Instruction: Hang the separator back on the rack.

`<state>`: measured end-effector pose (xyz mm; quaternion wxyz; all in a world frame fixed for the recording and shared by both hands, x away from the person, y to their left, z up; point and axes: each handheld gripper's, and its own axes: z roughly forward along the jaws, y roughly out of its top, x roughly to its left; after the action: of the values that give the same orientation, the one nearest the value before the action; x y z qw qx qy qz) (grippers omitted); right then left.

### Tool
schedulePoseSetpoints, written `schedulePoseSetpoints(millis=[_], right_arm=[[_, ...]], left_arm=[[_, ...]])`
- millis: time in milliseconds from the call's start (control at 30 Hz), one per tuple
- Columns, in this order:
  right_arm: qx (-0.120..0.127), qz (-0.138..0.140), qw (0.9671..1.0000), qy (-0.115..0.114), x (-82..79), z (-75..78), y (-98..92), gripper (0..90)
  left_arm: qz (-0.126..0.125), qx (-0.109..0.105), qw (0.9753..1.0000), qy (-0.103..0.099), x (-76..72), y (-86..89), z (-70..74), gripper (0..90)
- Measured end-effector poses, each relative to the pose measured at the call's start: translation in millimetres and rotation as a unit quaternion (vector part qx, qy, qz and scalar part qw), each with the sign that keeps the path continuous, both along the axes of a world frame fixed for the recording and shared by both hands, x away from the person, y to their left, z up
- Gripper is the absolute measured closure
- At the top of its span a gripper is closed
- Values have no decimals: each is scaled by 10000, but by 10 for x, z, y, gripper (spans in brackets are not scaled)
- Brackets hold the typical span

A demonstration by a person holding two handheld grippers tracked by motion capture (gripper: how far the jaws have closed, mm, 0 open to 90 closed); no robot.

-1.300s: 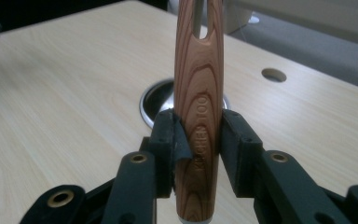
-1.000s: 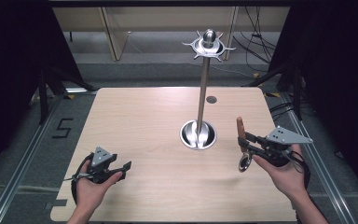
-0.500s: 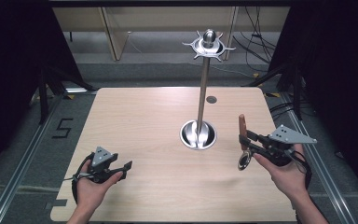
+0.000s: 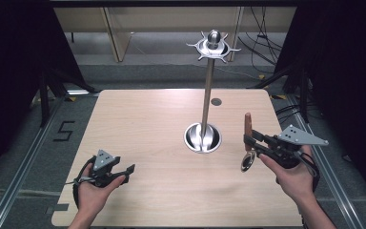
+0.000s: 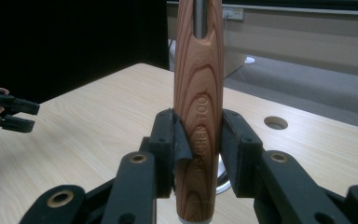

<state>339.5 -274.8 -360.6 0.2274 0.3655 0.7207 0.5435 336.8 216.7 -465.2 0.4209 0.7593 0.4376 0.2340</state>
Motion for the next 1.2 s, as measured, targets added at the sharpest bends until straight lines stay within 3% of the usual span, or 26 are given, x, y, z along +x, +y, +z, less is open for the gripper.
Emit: schedulePoseSetpoints(millis=[100,133,167,233,300,367,467,500,600,667,700,1067,1167,1200], right_arm=[[67,70,9999,-68,10,59,6,686],[122,-34,9999,-10,-6,105,27,686],[56,-9,9999,-155,13,123,23,685],[173,-85,9998,-81,4,143,44,685],[169,-135,9995,-231,23,184,54,685],[272,-191,9992,-220,26,254,87,685],[276,-251,9991,-225,23,300,102,685],[230,-326,9986,-348,39,331,106,685],[228,-382,9982,-411,57,361,109,685],[295,-387,9982,-346,51,367,120,685],[236,-419,9977,-471,71,384,114,684],[309,-396,9980,-397,82,451,190,684],[240,-320,9978,-531,105,473,201,684],[304,-345,9979,-450,97,481,219,684]], left_arm=[[4,-25,10000,29,-1,-5,-14,347],[-46,12,10000,-8,3,3,-10,347],[-46,12,10000,-8,3,3,-10,347],[-25,9,10000,-6,-2,8,-8,347],[-27,7,10000,7,-4,12,-8,347],[-28,15,10000,5,-3,12,-6,347],[-9,-2,10000,9,-5,6,-7,346],[-11,-6,10000,3,-4,4,-8,346],[-10,31,10000,20,-5,9,-5,346],[-68,56,10000,-32,2,20,-2,346],[-41,50,10000,-22,-2,19,0,346],[14,-11,10000,-4,-4,15,-6,346],[3,-5,10000,-7,-3,14,-8,346],[-9,-7,10000,-14,0,13,-11,346]])
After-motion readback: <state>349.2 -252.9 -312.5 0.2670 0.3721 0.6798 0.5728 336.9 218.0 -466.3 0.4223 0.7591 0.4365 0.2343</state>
